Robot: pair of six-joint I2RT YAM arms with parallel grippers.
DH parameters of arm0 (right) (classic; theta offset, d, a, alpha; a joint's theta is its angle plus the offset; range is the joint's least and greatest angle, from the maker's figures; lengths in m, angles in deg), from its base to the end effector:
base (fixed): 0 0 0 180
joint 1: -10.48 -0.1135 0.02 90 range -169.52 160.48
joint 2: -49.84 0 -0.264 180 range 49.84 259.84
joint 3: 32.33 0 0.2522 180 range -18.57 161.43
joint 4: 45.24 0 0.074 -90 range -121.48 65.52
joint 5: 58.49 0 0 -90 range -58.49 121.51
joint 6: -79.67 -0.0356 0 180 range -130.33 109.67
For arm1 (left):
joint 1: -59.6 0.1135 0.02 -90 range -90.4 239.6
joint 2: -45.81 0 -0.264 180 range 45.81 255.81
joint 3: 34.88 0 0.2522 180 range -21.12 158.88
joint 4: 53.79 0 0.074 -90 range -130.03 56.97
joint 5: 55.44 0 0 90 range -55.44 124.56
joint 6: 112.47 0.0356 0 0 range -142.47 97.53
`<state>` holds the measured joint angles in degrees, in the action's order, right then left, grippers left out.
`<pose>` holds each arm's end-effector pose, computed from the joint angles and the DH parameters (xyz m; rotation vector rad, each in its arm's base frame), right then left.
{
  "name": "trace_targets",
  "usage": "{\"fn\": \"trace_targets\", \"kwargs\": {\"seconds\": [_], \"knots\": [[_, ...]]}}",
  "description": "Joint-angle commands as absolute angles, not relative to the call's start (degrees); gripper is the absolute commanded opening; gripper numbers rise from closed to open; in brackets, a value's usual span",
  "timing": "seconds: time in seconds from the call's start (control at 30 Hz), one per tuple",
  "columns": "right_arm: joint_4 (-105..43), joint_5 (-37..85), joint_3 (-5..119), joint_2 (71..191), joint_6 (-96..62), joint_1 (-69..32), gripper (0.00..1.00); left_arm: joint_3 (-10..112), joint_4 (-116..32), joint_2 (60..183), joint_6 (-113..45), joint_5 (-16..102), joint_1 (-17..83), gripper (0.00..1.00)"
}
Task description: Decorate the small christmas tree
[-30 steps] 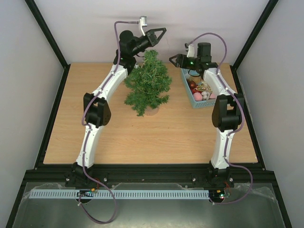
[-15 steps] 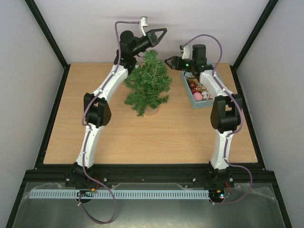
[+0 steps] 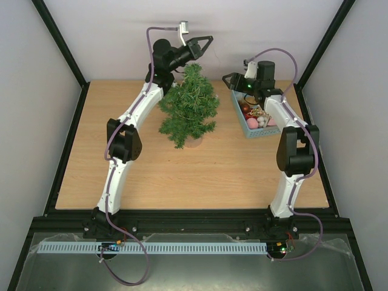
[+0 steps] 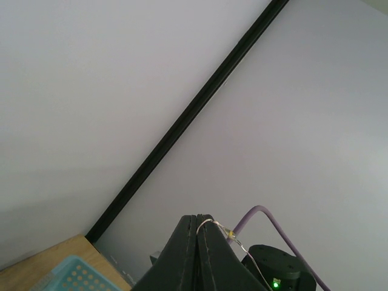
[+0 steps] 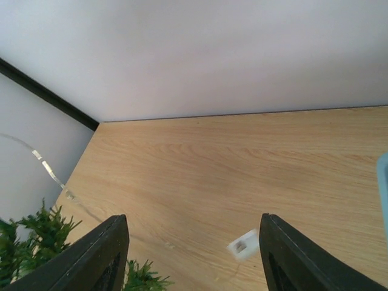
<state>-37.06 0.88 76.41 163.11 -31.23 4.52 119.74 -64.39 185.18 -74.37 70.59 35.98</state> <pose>0.4733 0.0676 0.3131 -0.1561 1.8280 0.8102 0.5012 -0.2420 0.3966 0.3113 1.3182 -1.4838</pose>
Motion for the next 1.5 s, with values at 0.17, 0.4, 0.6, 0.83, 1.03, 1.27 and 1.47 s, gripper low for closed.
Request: {"fn": "trace_targets", "kwargs": {"seconds": [0.17, 0.4, 0.6, 0.83, 1.03, 1.27, 1.47], "knots": [[-45.06, -5.17, 72.36, 158.55, -32.23, 3.65, 0.58, 120.39, -67.34, 182.98, -74.2, 71.56, 35.52, 0.02], [-45.39, -5.08, 72.49, 159.18, -32.23, 3.33, 0.55, 120.38, -67.99, 182.92, -74.62, 71.86, 35.39, 0.02], [-43.48, -5.33, 77.77, 162.67, -31.35, 1.79, 0.55, 120.34, -68.06, 182.53, -74.94, 72.12, 34.92, 0.02], [-43.08, -5.77, 79.14, 163.76, -31.07, 0.77, 0.55, 120.3, -68.16, 182.61, -74.9, 72.31, 34.74, 0.02], [-43.32, -5.11, 76.97, 163.5, -30.82, 0.55, 0.43, 120.17, -68.76, 182.77, -75.31, 72.48, 34.73, 0.02], [-39.97, -0.69, 73.02, 159.3, -29.56, 0.6, 0.05, 119.21, -67.71, 182.04, -74.14, 72.44, 34.88, 0.02], [-35.54, 3.13, 66.77, 151.89, -28.09, 0.75, 0.01, 116.4, -64.94, 179.81, -71.49, 72.12, 34.9, 0.11]]}}
